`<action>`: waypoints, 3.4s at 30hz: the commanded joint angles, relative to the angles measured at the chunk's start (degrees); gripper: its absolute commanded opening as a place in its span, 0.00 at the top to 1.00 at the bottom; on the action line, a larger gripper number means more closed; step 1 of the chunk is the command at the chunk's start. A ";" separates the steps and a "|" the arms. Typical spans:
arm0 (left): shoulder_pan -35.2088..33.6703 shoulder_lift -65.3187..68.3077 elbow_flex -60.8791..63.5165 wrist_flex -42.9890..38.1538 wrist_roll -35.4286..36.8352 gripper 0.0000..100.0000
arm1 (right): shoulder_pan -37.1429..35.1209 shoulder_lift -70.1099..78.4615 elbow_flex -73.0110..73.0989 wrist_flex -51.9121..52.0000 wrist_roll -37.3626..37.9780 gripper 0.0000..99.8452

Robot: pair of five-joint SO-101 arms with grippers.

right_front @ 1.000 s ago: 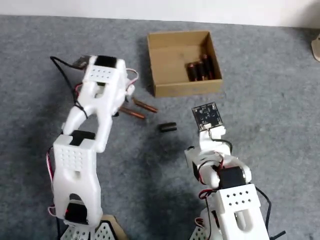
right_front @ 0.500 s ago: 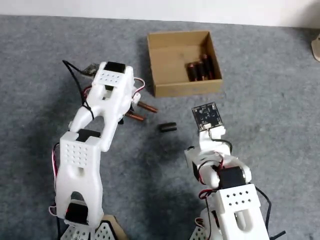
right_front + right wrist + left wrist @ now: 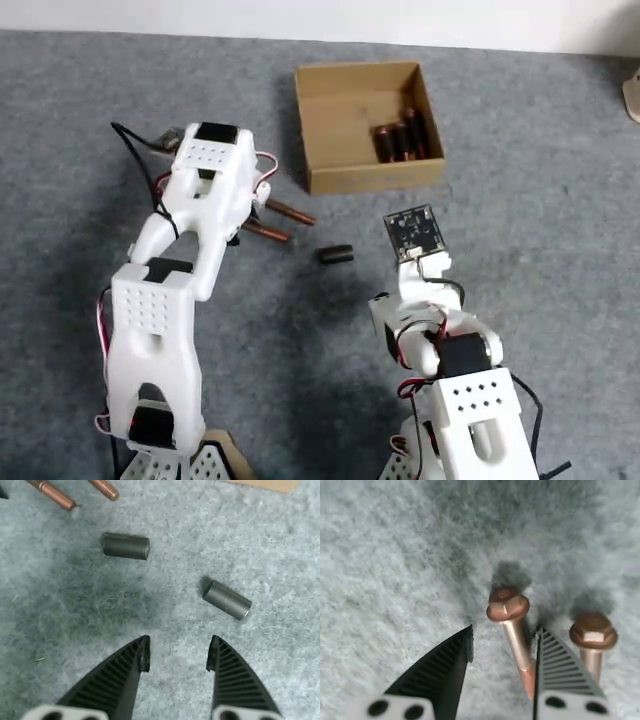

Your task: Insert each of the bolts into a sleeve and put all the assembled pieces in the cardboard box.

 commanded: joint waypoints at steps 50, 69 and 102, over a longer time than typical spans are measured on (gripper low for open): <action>2.59 3.30 -13.14 2.29 -27.69 1.00 | -0.84 -0.40 -1.01 3.82 5.36 0.82; -1.45 -1.10 -12.97 3.87 -42.02 1.00 | -8.92 30.55 -25.71 10.68 25.85 0.82; -7.96 -1.01 -13.14 0.18 -44.48 1.00 | -15.78 64.66 -54.20 16.13 58.64 0.81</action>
